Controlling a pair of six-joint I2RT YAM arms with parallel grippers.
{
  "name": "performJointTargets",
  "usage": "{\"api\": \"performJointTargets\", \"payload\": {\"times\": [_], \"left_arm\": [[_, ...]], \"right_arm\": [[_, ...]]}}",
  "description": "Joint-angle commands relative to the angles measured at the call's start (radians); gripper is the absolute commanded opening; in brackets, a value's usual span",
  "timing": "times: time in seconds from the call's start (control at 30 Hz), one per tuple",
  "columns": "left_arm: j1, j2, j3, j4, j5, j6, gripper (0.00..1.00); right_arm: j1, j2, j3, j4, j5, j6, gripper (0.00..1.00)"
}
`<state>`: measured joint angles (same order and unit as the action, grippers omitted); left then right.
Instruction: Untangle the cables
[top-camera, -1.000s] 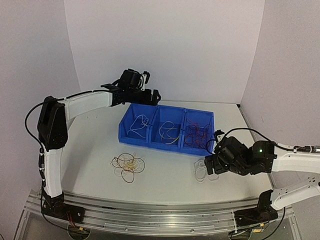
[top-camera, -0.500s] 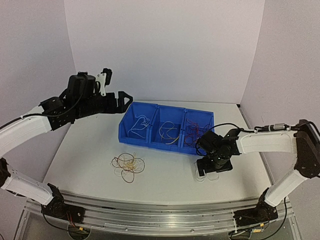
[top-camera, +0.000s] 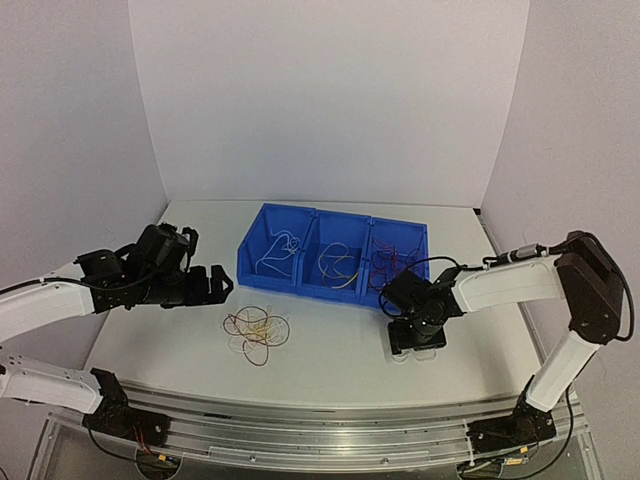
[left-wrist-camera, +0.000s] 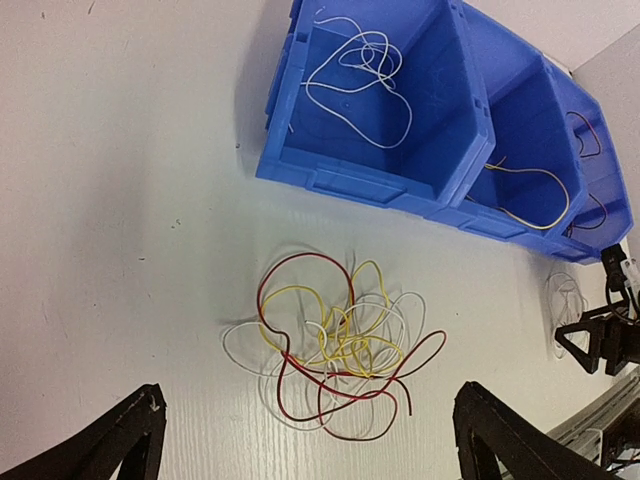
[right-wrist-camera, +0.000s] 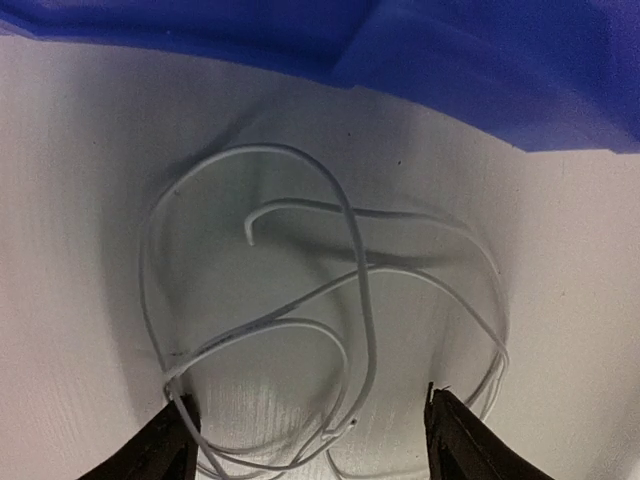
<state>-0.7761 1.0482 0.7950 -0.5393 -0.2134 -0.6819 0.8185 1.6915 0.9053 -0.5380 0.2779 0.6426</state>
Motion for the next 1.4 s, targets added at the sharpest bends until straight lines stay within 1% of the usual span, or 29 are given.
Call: {"api": "performJointTargets", "payload": {"times": [0.0, 0.13, 0.17, 0.23, 0.37, 0.5, 0.6, 0.73, 0.87, 0.97, 1.07, 1.2, 1.37], "left_arm": [[-0.005, -0.013, -0.022, 0.016, -0.017, -0.053, 1.0], [-0.005, 0.012, -0.034, 0.032, -0.012, -0.059, 1.0], [-0.005, 0.02, -0.038, 0.04, -0.006, -0.058, 1.0], [-0.005, 0.035, -0.039, 0.052, 0.002, -0.055, 1.0], [-0.004, 0.053, -0.039, 0.066, 0.005, -0.047, 1.0], [-0.005, 0.054, -0.051, 0.086, 0.017, -0.044, 1.0], [-0.005, 0.05, -0.069, 0.105, 0.035, -0.042, 1.0], [-0.005, 0.047, -0.09, 0.127, 0.054, -0.042, 1.0], [-0.005, 0.053, -0.105, 0.151, 0.079, -0.044, 1.0], [-0.005, 0.06, -0.111, 0.161, 0.089, -0.047, 1.0], [-0.005, 0.066, -0.115, 0.164, 0.096, -0.052, 1.0], [-0.005, 0.065, -0.125, 0.162, 0.097, -0.058, 1.0], [-0.005, 0.047, -0.147, 0.156, 0.102, -0.067, 1.0]], "right_arm": [[-0.004, 0.015, -0.034, 0.045, 0.05, 0.024, 0.57], [-0.004, -0.004, -0.05, 0.046, 0.059, 0.018, 0.29], [-0.003, -0.011, -0.051, 0.046, 0.052, 0.012, 0.18], [-0.003, -0.041, -0.054, 0.046, 0.025, -0.004, 0.01], [0.016, -0.132, -0.033, 0.042, -0.089, -0.068, 0.0], [0.076, -0.207, 0.046, 0.008, -0.211, -0.131, 0.0], [0.122, -0.211, 0.149, -0.012, -0.294, -0.176, 0.0], [0.135, -0.148, 0.311, -0.018, -0.376, -0.231, 0.0], [0.136, -0.033, 0.53, -0.025, -0.382, -0.318, 0.0], [0.135, 0.114, 0.717, -0.024, -0.372, -0.386, 0.0], [0.131, 0.257, 0.923, -0.024, -0.325, -0.433, 0.0], [0.115, 0.438, 1.182, -0.022, -0.282, -0.469, 0.0], [0.077, 0.629, 1.44, -0.019, -0.278, -0.476, 0.0]]}}
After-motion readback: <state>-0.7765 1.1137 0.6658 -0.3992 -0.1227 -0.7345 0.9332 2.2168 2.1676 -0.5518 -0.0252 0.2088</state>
